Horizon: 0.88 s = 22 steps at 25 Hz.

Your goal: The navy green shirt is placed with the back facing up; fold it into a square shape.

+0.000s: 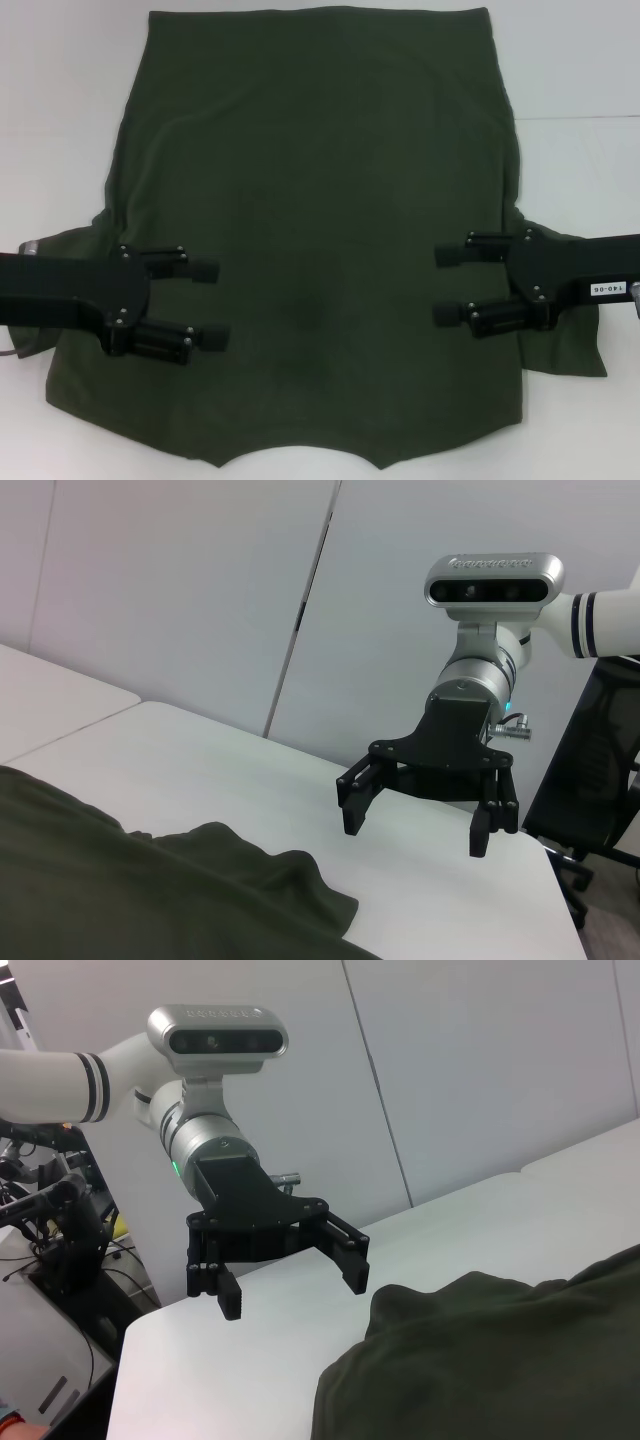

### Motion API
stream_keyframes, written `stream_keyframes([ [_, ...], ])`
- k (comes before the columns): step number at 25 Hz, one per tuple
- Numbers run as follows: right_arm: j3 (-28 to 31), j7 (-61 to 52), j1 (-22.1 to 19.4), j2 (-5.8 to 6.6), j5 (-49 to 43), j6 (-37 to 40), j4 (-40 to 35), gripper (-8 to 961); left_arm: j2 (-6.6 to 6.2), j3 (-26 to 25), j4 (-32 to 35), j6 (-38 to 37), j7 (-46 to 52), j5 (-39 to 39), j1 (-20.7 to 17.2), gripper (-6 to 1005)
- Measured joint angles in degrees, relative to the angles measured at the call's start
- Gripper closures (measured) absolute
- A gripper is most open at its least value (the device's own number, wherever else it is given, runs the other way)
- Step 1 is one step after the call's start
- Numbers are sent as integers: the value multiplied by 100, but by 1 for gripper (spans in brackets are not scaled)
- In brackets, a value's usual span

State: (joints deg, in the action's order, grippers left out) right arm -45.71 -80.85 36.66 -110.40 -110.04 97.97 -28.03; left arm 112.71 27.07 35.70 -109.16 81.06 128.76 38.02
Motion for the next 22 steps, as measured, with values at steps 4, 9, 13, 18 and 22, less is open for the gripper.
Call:
stream_keyframes([
  [4, 1, -4, -16, 2, 0, 3, -1, 27, -2, 0, 8, 0, -11, 0, -4, 52],
  [9, 1, -10, -31, 2, 0, 42, -1, 28, -4, 0, 15, 1, -25, 0, -18, 51],
  [13, 1, -10, -40, 2, 0, 78, -1, 29, -4, 0, 16, 0, -27, 13, -20, 52],
  [18, 1, -10, -40, 2, 0, 77, -1, 34, -4, 0, 16, 0, -51, 24, -11, 51],
  [22, 1, -10, -38, 2, 0, 77, -1, 38, -4, -2, 16, 0, -54, 26, -2, 51],
])
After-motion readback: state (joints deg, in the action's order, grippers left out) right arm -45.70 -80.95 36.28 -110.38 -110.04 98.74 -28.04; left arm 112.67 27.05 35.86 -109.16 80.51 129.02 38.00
